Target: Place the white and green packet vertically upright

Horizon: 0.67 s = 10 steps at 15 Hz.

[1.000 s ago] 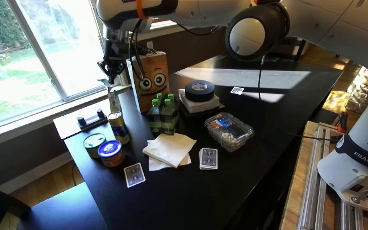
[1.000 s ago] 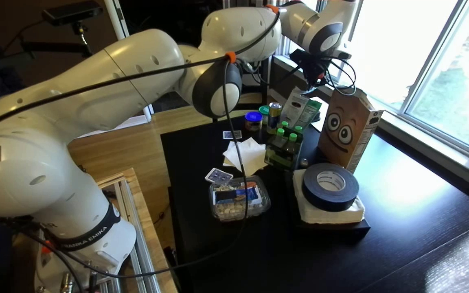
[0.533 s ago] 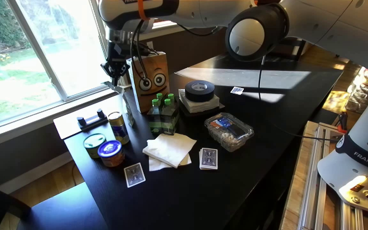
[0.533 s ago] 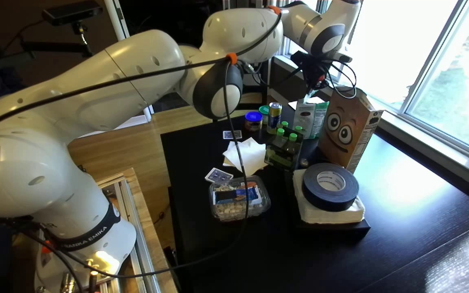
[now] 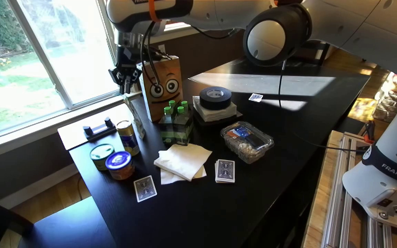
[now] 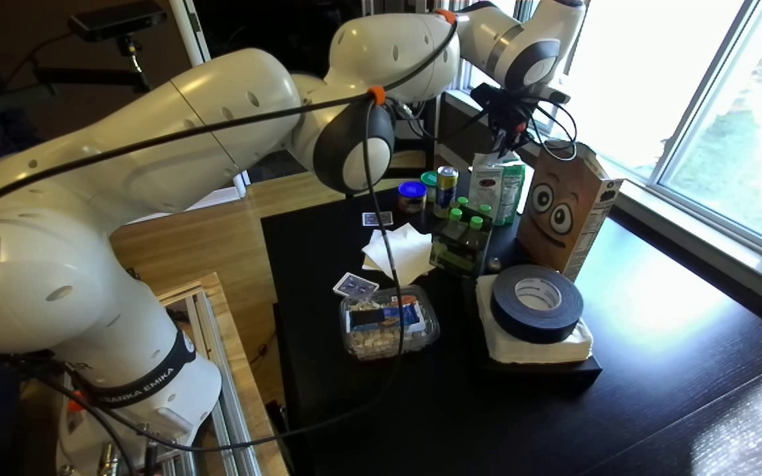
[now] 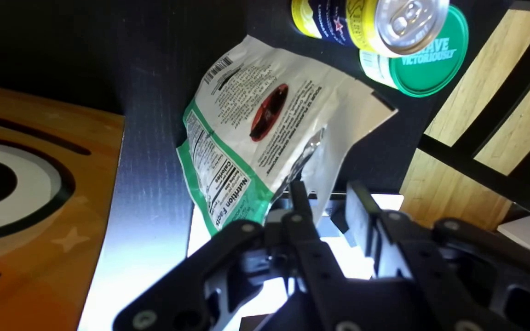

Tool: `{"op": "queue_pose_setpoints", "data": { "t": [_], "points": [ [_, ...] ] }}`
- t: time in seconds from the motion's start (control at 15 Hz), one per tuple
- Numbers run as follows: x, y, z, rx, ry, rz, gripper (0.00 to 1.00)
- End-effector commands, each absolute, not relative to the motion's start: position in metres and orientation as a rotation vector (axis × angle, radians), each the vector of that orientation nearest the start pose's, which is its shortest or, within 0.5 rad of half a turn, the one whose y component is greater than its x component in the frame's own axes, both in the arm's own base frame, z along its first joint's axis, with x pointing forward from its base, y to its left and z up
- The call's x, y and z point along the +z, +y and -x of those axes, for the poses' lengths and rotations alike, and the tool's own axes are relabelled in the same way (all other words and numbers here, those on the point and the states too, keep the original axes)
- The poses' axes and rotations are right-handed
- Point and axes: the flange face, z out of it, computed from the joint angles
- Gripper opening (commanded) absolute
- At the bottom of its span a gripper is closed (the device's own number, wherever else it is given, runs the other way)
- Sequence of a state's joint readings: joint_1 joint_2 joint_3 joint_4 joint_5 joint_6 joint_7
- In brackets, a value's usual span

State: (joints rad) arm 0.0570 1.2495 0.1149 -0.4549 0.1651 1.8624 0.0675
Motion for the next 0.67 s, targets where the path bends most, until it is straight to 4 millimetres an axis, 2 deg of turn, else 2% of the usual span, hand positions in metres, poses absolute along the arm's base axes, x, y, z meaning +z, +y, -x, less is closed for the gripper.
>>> {"op": "queue_pose_setpoints", "data": {
  "t": [0.0,0.2,0.4,0.6],
  "points": [
    [0.311,0.097,-0.818,-0.232,0.029,2.839,0.6],
    [0.317,0.11,-0.819,-0.291,-0.039,2.825,0.82],
    [0.317,0.127,-0.818,-0.313,-0.101,2.824,0.99],
    [0.327,0.144,-0.824,-0.474,-0.159,2.823,1.0]
  ]
}}
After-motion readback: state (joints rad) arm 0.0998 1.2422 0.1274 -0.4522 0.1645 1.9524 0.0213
